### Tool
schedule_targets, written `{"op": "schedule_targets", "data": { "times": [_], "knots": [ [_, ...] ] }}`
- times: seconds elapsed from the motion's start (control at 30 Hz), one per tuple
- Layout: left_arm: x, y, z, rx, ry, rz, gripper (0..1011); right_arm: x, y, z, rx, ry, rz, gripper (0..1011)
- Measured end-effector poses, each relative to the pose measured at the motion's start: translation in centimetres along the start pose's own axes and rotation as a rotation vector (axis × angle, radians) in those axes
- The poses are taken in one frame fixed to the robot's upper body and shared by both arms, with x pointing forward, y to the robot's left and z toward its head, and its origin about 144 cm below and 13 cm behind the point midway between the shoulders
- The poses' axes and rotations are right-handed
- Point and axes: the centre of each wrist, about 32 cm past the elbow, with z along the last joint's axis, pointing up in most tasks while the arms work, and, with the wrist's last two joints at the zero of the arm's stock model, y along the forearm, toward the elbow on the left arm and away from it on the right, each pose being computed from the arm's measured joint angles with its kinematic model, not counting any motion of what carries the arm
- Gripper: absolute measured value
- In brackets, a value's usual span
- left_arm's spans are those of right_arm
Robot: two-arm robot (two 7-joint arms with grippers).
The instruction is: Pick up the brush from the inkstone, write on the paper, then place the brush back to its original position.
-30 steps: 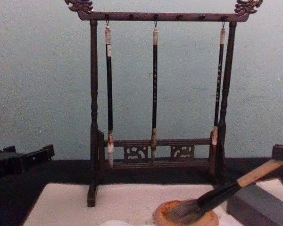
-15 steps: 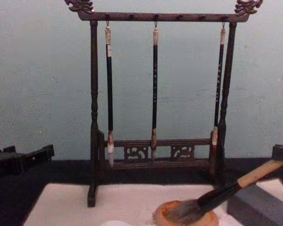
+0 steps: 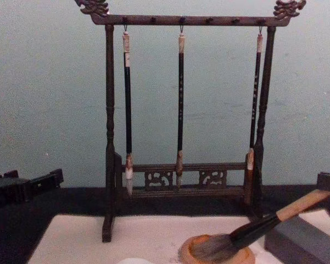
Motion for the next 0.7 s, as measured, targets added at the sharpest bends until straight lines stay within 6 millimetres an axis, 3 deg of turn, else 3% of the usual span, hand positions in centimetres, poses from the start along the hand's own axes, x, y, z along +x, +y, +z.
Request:
{"op": "schedule_targets", "data": {
  "times": [0.7],
  "knots": [
    [0.0,0.0,0.0,0.000,0.000,0.000,1002,0.9,0.0,-1.0,0.001,0.037,-0.034,168]
  ]
}}
